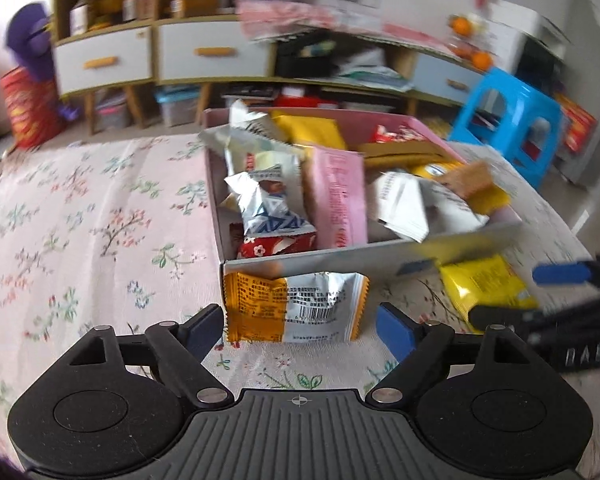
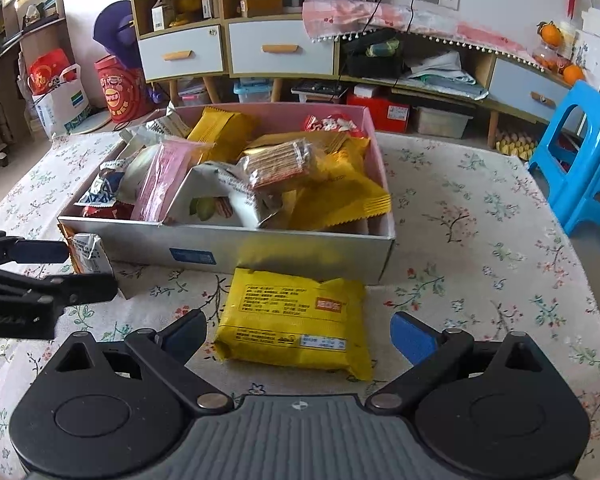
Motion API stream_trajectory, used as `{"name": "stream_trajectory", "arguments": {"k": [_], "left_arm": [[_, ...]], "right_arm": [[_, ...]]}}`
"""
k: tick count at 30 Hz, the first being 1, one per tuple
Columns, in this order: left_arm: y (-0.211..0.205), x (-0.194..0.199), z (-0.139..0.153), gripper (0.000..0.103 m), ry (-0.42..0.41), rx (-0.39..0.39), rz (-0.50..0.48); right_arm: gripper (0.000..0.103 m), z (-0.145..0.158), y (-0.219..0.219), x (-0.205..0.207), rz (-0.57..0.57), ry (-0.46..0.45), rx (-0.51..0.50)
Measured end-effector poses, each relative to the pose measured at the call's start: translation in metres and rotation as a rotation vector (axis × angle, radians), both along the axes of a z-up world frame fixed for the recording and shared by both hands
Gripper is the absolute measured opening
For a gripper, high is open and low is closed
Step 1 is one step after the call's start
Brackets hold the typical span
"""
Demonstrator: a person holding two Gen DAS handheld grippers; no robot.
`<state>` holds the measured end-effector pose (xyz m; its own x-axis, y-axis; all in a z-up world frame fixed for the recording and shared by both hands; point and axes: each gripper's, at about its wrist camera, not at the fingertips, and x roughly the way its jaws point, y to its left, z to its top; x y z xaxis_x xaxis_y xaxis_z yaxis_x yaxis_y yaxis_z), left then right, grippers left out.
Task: Organize snacks
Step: 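Grasp the orange-white packet with the left tool while the right tool grasps the yellow packet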
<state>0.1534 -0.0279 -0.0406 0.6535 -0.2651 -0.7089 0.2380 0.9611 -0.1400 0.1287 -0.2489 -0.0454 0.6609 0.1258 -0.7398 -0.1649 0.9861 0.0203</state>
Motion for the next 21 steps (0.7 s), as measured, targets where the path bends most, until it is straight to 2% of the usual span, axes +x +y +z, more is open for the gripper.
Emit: {"name": "stream_trajectory", "arguments": {"k": [5, 11, 13, 15, 21], "left_arm": [[-0.008, 0.003, -0.01, 0.085, -0.008, 0.016, 0.082], [-0.011, 0.004, -0.016, 0.084, -0.076, 0.065, 0.066], [-0.01, 0.003, -0.017, 0.082, -0.086, 0.062, 0.054], [-0.007, 0.003, -0.016, 0.075, -0.085, 0.05, 0.049], [-0.004, 0.005, -0.012, 0.066, -0.071, 0.041, 0.058]], "right_arm": [[0.089, -0.007, 0.008, 0.006, 0.009, 0.02, -0.013], [0.084, -0.011, 0.01, 0.01, 0.013, 0.026, -0.024], [0.078, -0.011, 0.008, 0.011, 0.01, 0.025, -0.018], [0.073, -0.011, 0.006, 0.012, 0.006, 0.019, -0.014], [0.067, -0.008, 0.008, 0.014, 0.007, 0.02, -0.012]]}}
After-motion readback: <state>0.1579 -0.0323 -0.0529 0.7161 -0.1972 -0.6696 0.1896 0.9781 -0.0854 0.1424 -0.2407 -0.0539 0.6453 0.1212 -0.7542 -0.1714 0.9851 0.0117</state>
